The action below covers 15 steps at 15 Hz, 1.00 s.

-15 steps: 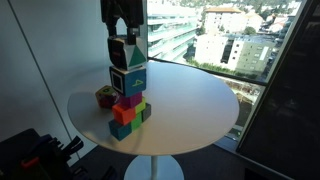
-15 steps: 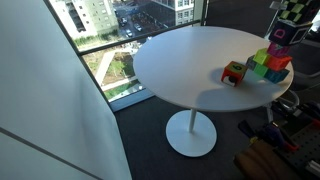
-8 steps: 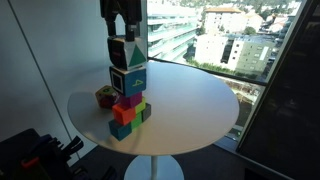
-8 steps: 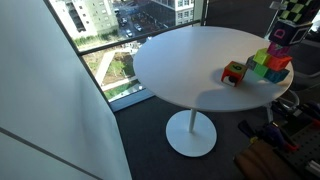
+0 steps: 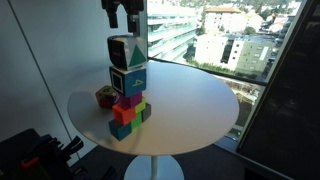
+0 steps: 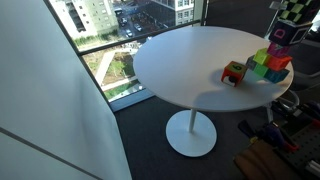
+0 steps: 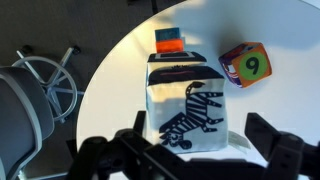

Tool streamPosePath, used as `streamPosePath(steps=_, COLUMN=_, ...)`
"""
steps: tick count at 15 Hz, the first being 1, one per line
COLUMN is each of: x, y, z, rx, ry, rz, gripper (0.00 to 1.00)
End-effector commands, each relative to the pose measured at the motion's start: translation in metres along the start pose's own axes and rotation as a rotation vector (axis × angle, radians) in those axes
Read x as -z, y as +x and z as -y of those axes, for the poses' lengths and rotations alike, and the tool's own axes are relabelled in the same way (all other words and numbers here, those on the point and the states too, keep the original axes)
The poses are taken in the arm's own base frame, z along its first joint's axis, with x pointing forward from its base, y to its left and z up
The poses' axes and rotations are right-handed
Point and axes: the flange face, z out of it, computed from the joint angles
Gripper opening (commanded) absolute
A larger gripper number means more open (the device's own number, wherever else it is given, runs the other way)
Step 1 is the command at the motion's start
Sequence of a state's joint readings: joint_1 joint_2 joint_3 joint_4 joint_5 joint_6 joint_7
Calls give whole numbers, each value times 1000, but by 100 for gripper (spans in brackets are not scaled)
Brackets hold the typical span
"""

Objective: Pick up the block with the number one on it and put it on the block with the number four on it

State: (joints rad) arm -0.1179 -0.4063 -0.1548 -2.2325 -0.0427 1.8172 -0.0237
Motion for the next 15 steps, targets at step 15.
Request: streamPosePath(steps=15, x=51, y=4, z=50, rx=111, ry=13, rz=-70, gripper=100)
